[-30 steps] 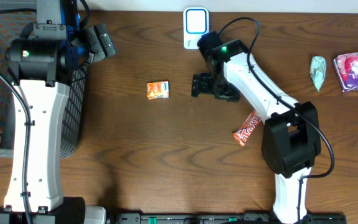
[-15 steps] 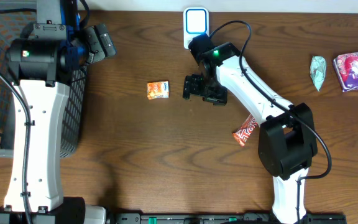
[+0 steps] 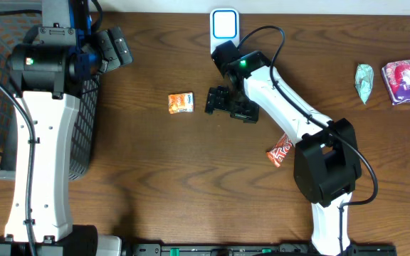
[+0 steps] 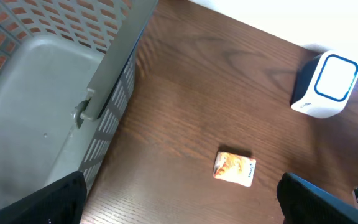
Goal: Scan the item barcode
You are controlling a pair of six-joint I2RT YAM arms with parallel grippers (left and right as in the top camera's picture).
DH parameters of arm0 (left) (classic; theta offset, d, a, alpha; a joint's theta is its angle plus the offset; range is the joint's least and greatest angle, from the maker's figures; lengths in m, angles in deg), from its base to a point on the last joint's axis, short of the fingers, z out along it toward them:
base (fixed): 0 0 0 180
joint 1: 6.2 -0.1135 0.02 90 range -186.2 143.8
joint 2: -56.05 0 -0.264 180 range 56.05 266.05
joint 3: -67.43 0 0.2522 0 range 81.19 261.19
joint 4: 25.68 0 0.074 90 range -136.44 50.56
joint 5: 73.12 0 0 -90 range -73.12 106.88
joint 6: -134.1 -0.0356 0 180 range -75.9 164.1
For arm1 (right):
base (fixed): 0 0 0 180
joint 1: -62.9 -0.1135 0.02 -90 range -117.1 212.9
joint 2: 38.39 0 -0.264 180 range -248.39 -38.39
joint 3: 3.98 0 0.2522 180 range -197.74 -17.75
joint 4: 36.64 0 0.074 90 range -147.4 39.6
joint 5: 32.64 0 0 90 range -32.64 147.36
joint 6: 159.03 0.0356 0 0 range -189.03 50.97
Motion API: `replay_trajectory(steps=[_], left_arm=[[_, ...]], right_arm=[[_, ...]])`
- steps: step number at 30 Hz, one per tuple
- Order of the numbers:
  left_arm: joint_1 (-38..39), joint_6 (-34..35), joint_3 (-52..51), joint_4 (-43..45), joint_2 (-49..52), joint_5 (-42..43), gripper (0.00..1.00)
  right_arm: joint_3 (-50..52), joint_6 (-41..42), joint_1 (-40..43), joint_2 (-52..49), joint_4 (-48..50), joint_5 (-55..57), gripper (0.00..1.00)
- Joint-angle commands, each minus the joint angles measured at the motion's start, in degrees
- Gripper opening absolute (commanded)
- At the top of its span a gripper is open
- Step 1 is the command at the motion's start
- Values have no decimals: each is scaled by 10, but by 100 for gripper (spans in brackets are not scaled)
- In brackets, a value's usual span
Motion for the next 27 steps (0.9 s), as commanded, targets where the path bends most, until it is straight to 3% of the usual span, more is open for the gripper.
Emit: replay_trajectory(steps=[1,5,12,27], left_arm=[[-2,3,2,-2,2,-3,98],[-2,3,2,-2,2,-3,98],[-2,3,2,-2,2,-3,98],[-2,3,2,-2,2,-3,98]], right_arm=[[4,8,-2,16,1,24,98],[4,14,0,15,0,35,99],[11,107,-7,10,-21,85,99],[61,111,-30,10,12,91,99]])
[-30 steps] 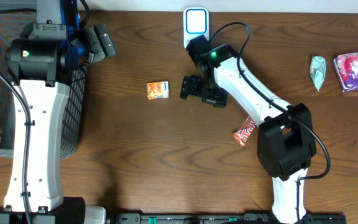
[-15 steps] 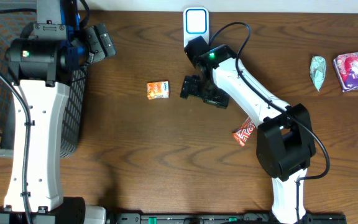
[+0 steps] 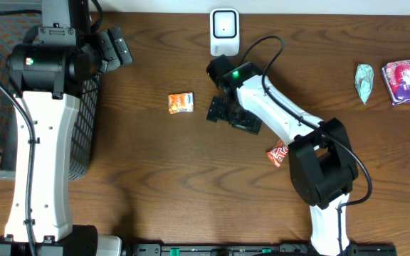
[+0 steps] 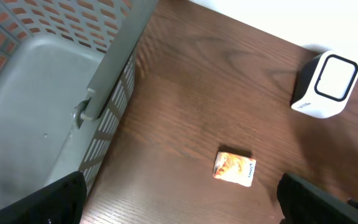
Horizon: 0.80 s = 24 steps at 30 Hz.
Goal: Scan the item barcode
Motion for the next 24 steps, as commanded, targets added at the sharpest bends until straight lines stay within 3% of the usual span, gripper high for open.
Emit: replay_trajectory(steps=[1,24], left_arm=[[-2,3,2,-2,2,-3,98],[-2,3,2,-2,2,-3,98]], right_arm=[[5,10,-7,10,2,12,99],[17,21,-10,10,13,33,99]])
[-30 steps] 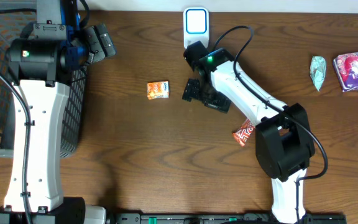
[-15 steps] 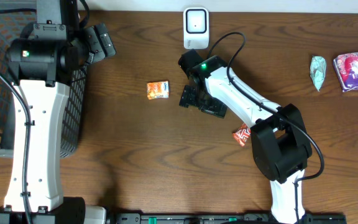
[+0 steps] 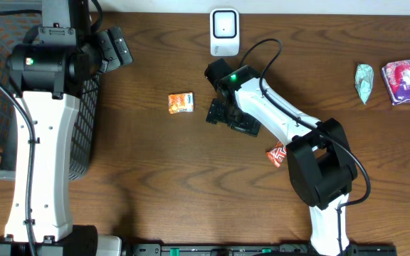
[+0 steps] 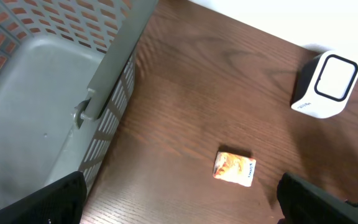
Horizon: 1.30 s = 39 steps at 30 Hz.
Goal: Scan the item barcode
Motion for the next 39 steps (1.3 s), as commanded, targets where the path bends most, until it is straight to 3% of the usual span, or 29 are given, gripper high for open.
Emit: replay_trajectory(steps=[1,18,24,28,31,34,39], left_arm=[[-2,3,2,-2,2,-3,98],[-2,3,2,-2,2,-3,98],[-2,3,2,-2,2,-3,98],[-2,3,2,-2,2,-3,98],[-2,3,2,-2,2,-3,98],[-2,3,2,-2,2,-3,98],[-2,3,2,-2,2,-3,98]], right_arm=[[3,8,-5,10,-2,28,99],[3,-1,26,10,-70,110,99],[3,-7,58,10,-116,181,87],[3,1,74,10,-165,213,88],[8,0,83,10,-183,217,94],[14,-40,99,10,-182,207,98],[15,-177,155,10,-161,68,84]])
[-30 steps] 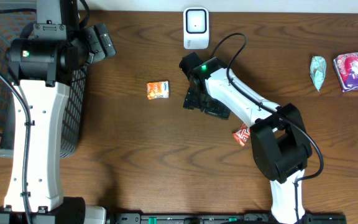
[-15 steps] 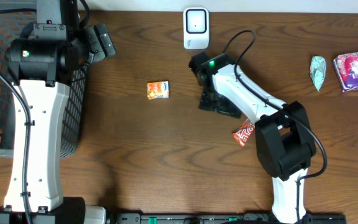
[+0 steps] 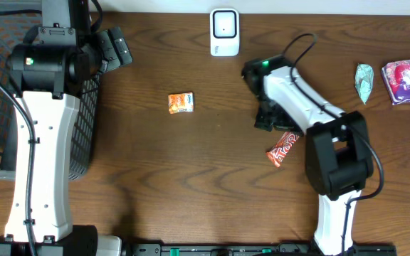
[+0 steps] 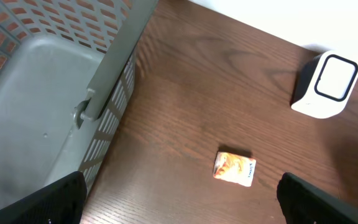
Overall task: Scan the item barcode
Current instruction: 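Grasp the red Tora bar with the right gripper, then lift the Tora bar to the scanner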
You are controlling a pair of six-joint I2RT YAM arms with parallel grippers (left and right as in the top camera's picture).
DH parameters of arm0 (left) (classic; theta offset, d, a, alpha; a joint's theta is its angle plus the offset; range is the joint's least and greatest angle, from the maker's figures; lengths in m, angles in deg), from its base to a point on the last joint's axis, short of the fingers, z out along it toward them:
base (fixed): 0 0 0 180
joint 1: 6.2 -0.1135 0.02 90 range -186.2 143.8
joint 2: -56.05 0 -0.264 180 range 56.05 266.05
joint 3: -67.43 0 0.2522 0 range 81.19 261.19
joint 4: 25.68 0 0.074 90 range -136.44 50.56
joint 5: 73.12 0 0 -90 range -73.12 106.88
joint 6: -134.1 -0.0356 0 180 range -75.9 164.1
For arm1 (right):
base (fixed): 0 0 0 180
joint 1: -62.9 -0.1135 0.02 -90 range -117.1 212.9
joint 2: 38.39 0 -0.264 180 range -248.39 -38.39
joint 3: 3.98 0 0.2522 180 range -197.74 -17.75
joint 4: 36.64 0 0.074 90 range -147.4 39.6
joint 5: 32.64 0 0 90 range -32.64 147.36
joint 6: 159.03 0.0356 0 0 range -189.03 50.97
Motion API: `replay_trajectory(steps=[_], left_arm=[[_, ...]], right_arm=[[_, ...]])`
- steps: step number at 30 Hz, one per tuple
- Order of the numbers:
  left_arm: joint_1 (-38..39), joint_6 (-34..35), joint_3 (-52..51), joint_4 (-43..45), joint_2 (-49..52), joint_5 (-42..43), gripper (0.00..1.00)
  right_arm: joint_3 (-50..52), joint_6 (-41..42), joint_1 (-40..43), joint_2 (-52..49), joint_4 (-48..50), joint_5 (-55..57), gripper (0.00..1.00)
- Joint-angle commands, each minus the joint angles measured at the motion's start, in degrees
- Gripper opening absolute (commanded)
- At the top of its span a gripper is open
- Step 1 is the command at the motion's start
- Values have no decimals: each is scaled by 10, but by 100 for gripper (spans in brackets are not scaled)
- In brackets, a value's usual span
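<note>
The small orange packet lies flat on the brown table, also in the left wrist view. The white scanner stands at the far edge, its window dark. My right gripper points down right of centre, just above a red snack bar; its jaws are too dark to read. My left gripper hovers high by the basket, open, fingers wide apart and holding nothing.
A dark mesh basket fills the left side, its grey rim under my left wrist. A green packet and a purple-pink packet lie at the far right.
My right gripper has moved from just right of the orange packet to the right, and now sits above the red snack bar. Left arm, orange packet and scanner are unchanged.
First the scanner's window was rimmed in blue light, with my right gripper low just right of the orange packet. The light was then off and the gripper stayed there for two moments. Now it is by the red snack bar; the orange packet never moved.
</note>
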Motion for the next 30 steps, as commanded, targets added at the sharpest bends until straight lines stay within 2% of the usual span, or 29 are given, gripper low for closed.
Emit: replay_trajectory(steps=[1,4,9,16,22,28,30], left_arm=[[-2,3,2,-2,2,-3,98],[-2,3,2,-2,2,-3,98],[-2,3,2,-2,2,-3,98],[-2,3,2,-2,2,-3,98],[-2,3,2,-2,2,-3,98],[-2,3,2,-2,2,-3,98],[-2,3,2,-2,2,-3,98]], right_arm=[[3,-151,54,10,11,-132,82],[10,-223,91,10,-3,-192,78],[43,-233,136,10,4,-231,73],[98,-266,158,10,45,-299,71],[122,-252,158,10,92,-343,45],[122,-215,158,10,142,-343,1],[113,-207,158,10,155,-343,1]])
